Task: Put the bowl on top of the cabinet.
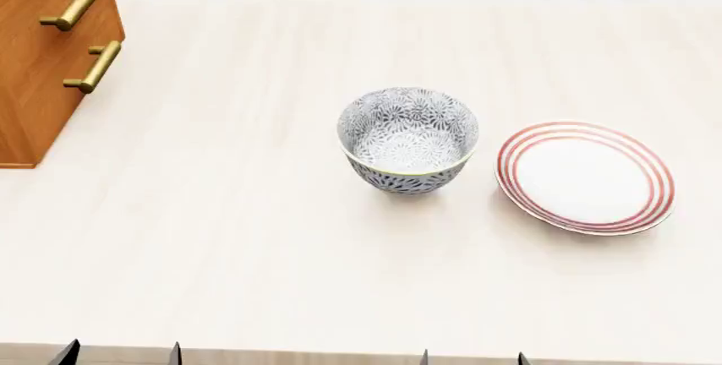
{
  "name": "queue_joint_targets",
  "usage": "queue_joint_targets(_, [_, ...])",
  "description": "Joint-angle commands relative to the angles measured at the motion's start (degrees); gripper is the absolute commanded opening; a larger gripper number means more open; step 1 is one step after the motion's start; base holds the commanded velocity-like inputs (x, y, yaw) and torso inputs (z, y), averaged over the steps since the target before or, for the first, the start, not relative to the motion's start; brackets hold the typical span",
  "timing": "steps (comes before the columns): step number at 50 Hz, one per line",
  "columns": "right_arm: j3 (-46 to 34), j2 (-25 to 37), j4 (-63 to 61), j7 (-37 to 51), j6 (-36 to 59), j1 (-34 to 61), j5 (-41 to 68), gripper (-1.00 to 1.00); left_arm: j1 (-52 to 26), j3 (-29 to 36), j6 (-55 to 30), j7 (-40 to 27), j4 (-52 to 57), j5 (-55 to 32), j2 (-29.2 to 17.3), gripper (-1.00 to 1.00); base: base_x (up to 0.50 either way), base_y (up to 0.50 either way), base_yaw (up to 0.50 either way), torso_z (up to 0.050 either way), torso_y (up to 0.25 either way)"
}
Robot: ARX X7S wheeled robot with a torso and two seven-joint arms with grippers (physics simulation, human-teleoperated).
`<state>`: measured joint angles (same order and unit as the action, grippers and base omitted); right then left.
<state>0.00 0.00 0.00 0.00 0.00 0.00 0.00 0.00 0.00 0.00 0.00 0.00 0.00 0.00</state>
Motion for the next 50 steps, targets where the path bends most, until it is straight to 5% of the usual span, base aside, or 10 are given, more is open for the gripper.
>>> queue_joint_targets(1, [-1.34,0.86,0.26,1.03,-0.08,0.07,0.85,1.0,-0.23,1.19,0.09,-0.98,-0.28,-0.7,-0.95,1.0,0.0,0.0,0.0,0.0,0.0])
queue_joint_targets(35, [-4.63,4.2,-0.97,5.69,1.72,0.21,5.7,1.0,-0.22,5.48,0.15,-3.85,-0.12,-5.17,-4.73,1.0,0.0,0.0,0.0,0.0,0.0])
queue_joint_targets(50, [-5.59,5.07,-1.12,6.87,1.12,0.08,6.79,1.0,-0.74,6.56,-0.58,-4.98,-0.7,-6.32,-5.61,1.0,0.0,0.48,0.0,0.0,0.0])
